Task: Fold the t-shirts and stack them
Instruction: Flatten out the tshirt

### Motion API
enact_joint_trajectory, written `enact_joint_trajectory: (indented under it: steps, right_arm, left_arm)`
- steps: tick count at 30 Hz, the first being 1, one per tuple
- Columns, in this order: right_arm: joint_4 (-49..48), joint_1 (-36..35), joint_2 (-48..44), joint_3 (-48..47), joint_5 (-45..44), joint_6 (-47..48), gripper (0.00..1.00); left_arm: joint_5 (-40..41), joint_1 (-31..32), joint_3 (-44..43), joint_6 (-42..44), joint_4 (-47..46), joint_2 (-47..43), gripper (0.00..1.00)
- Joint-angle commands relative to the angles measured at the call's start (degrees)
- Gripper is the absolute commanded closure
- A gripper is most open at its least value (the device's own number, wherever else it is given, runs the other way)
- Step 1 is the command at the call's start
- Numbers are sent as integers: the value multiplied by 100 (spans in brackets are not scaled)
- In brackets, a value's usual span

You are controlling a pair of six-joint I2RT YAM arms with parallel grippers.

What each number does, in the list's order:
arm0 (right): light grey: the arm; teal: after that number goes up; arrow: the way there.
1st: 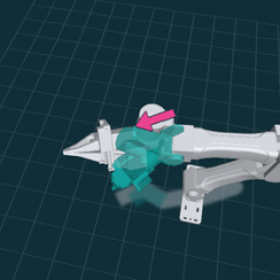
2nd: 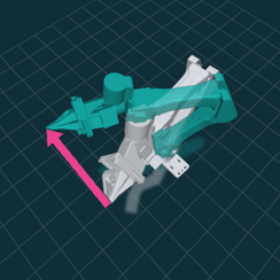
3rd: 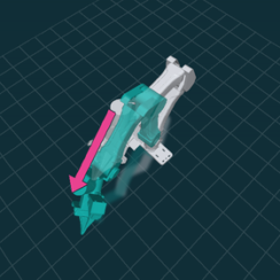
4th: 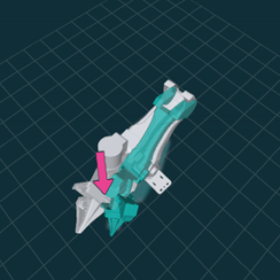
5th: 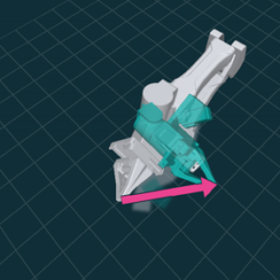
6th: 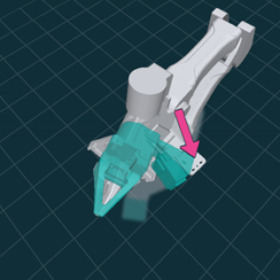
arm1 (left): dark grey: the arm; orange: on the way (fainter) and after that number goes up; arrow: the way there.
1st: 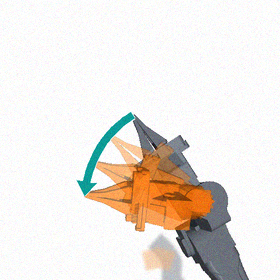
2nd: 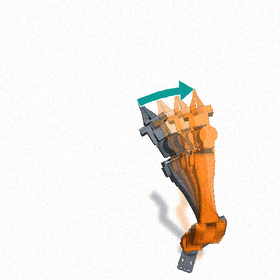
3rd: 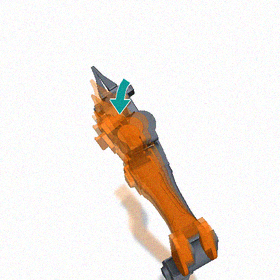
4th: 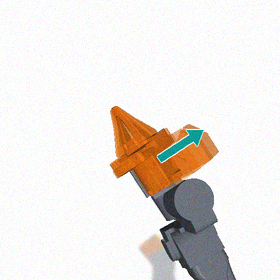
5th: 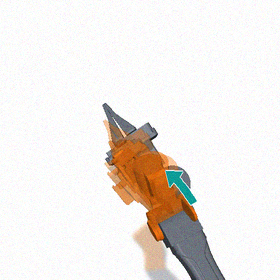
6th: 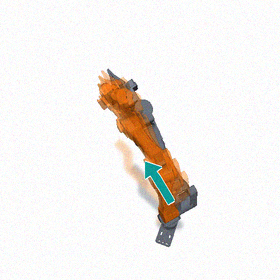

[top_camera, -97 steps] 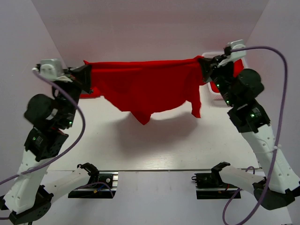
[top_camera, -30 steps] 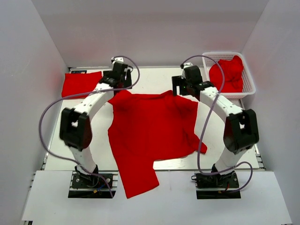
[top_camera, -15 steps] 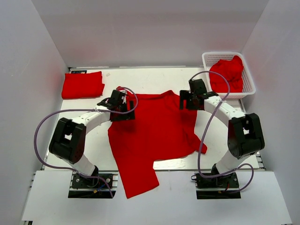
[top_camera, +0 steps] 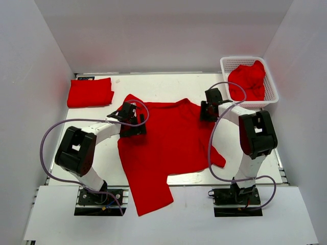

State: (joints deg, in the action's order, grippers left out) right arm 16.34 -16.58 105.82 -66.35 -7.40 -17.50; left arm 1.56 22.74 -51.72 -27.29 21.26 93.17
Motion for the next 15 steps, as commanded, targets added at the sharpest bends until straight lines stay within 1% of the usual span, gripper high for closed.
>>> enact_joint_trajectory:
  steps: [1,2,3,4,5,12,14,15]
  right_arm:
    - [-569,41,70,-309,-261,-140,57]
    - [-623,58,114,-335,-340,-149,78]
    - [-614,58,132,-405,-463,-175,87]
    - [-614,67,141,-431,-516,-175,92]
    - [-623,58,175,-536,-560,-166,100]
    - [-606,146,237,-1037,-938,308,100]
    - [-527,181,342,-1458,-1053,544,100]
    - [-300,207,578,-1608,-1079,615,100]
  left_arm:
    - [265,-33,119,-110,124,122,0]
    - [387,-85,119,-110,194,184,0]
    - [458,-86,119,-110,195,184,0]
    - [581,-86,119,-162,264,254,0]
    - [634,-86,119,-163,265,255,0]
    - [1003,-86,-294,-215,607,790,0]
    - [1144,-86,-469,-215,774,966,0]
    - [1144,-86,-522,-215,827,1028,0]
